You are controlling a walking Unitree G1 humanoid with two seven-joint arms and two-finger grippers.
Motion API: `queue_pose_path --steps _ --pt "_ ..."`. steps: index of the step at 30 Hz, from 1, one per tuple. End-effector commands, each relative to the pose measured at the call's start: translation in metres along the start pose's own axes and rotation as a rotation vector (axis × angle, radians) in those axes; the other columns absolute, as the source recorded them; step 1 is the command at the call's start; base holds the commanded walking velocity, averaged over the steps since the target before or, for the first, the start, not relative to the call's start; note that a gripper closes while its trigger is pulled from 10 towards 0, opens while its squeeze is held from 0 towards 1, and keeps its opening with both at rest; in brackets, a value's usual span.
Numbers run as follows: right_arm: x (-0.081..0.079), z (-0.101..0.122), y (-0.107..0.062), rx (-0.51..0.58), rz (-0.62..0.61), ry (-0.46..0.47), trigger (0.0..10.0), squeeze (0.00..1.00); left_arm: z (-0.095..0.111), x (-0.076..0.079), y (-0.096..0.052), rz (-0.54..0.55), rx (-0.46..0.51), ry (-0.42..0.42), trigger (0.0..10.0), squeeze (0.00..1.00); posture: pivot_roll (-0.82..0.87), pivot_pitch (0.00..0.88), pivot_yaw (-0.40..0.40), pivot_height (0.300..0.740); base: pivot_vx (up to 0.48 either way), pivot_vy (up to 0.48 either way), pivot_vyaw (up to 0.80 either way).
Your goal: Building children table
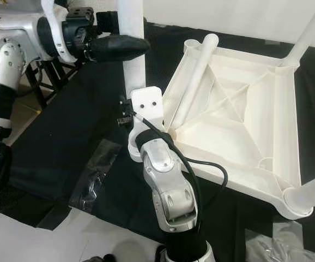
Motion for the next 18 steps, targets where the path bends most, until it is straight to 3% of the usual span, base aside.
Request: queue_pose_path --steps 1,5,6,7,8,13,15,18 --pt "-0.015 -0.062 -0.003 -0.286 0.077 0.064 10.0 0.00 0.006 0.001 0.002 -0.008 -0.005 0.007 0.0 0.00 -0.06 0.235 0.037 0.740 0.000 0.000 0.00" --pt "-0.014 -0.059 -0.001 -0.266 0.083 0.035 10.0 0.00 0.005 0.000 0.003 -0.010 -0.012 0.002 0.0 0.00 -0.06 0.233 0.035 0.740 0.000 0.000 0.00" --pt "-0.012 -0.056 0.000 -0.252 0.085 0.018 10.0 0.44 0.004 0.000 0.004 -0.009 -0.017 0.003 0.0 0.00 -0.06 0.231 0.033 0.740 0.000 0.000 0.00" --pt "-0.012 -0.056 0.000 -0.252 0.085 0.018 10.0 0.44 0.004 0.000 0.004 -0.009 -0.017 0.003 0.0 0.00 -0.06 0.231 0.033 0.740 0.000 0.000 0.00" --pt "-0.010 -0.054 0.001 -0.235 0.087 0.009 10.0 1.00 0.003 0.000 0.004 -0.010 -0.021 0.003 0.0 0.00 -0.06 0.231 0.033 0.740 0.000 0.000 0.00" --pt "0.002 -0.033 0.011 -0.129 0.121 -0.002 10.0 1.00 0.002 -0.001 0.003 -0.006 -0.029 0.003 0.0 0.00 -0.06 0.228 0.033 0.740 0.000 0.000 0.00" --pt "0.015 -0.006 0.019 -0.014 0.258 -0.032 10.0 1.00 0.002 -0.002 0.003 -0.007 -0.031 0.005 0.0 0.00 -0.06 0.227 0.033 0.740 0.000 0.000 0.00" --pt "0.025 0.005 0.022 0.014 0.329 -0.071 10.0 1.00 0.002 -0.002 0.004 -0.009 -0.033 0.005 0.0 0.00 -0.06 0.227 0.032 0.740 0.000 0.000 0.00"
Point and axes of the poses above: a point about 5 cm out from each wrist's last joint towards the gripper, its own y axis pointing out of the wrist towards the gripper, its own z axis along the axis of the wrist's last joint, x = y × z, the point moved 2 cm from there along y, pointing out of the wrist towards the gripper, and after that the axes turned 1 degree about -y, right-handed, at the moved point
